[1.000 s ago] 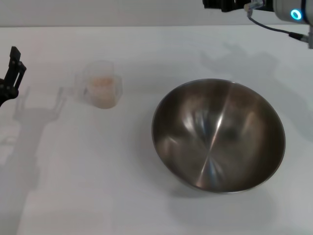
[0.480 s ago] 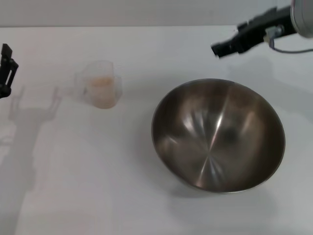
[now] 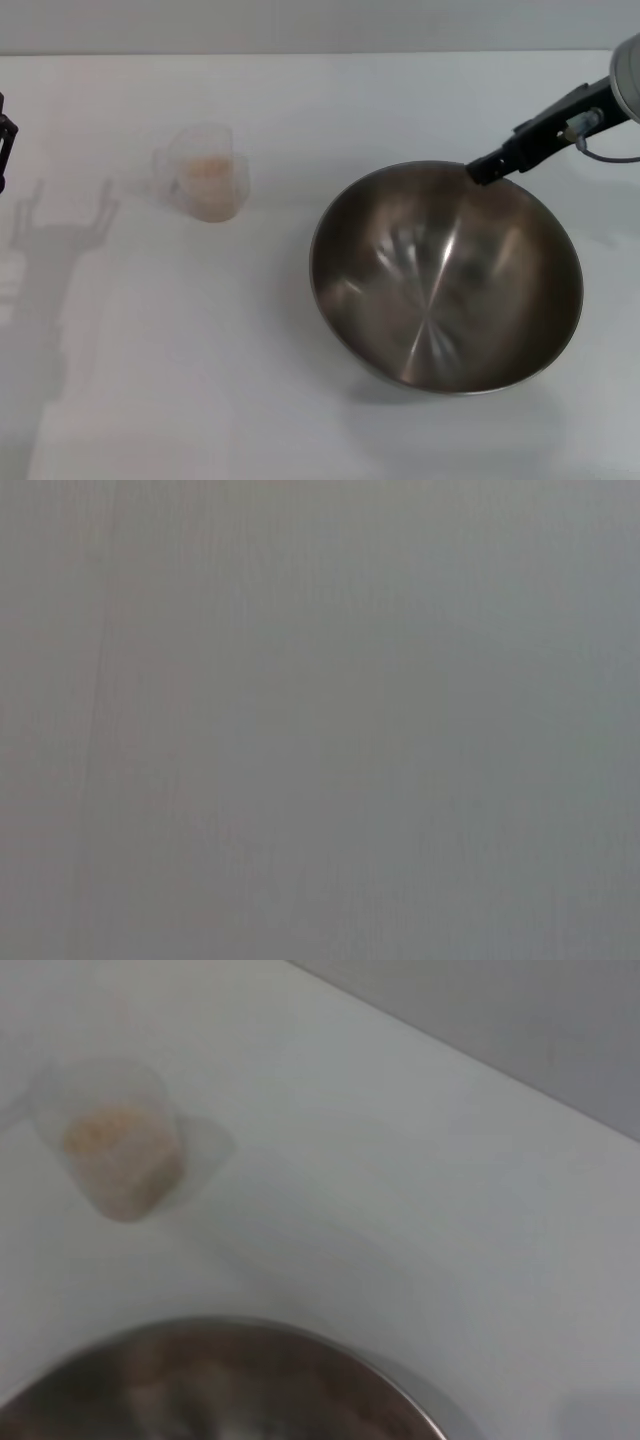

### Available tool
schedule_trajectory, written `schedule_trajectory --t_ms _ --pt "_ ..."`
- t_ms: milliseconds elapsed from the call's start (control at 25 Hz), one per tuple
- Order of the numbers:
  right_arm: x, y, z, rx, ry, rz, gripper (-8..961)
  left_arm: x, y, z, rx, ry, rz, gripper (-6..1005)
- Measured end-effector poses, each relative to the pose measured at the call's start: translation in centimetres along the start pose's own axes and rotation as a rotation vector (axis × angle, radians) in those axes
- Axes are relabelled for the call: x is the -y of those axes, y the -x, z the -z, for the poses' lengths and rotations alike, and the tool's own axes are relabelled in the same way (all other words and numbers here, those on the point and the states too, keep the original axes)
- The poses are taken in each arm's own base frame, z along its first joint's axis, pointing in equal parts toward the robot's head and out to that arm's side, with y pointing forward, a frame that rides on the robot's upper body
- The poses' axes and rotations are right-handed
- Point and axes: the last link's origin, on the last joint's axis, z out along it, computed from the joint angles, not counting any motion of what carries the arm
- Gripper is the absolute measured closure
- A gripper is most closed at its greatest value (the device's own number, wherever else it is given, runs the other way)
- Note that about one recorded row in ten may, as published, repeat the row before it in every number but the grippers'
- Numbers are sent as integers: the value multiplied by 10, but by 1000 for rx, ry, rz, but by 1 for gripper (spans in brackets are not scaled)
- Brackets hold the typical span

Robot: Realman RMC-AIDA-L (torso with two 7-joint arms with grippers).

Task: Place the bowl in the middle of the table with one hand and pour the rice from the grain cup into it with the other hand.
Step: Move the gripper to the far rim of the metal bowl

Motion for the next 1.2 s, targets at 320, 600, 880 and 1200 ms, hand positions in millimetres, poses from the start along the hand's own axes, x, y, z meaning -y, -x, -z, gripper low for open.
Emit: schedule_trajectory --t_ms 320,600,880,1200 --pt "10 -17 -19 -70 17 -30 268 -1 0 0 -1 0 3 169" --pt "14 -26 -33 -97 35 -49 276 -1 0 -1 -3 2 4 169" --pt "17 -32 -46 -111 49 -67 284 -1 -1 -3 -7 4 3 169" --pt "13 -32 -52 -97 89 -64 337 -1 -1 -3 -8 2 3 169"
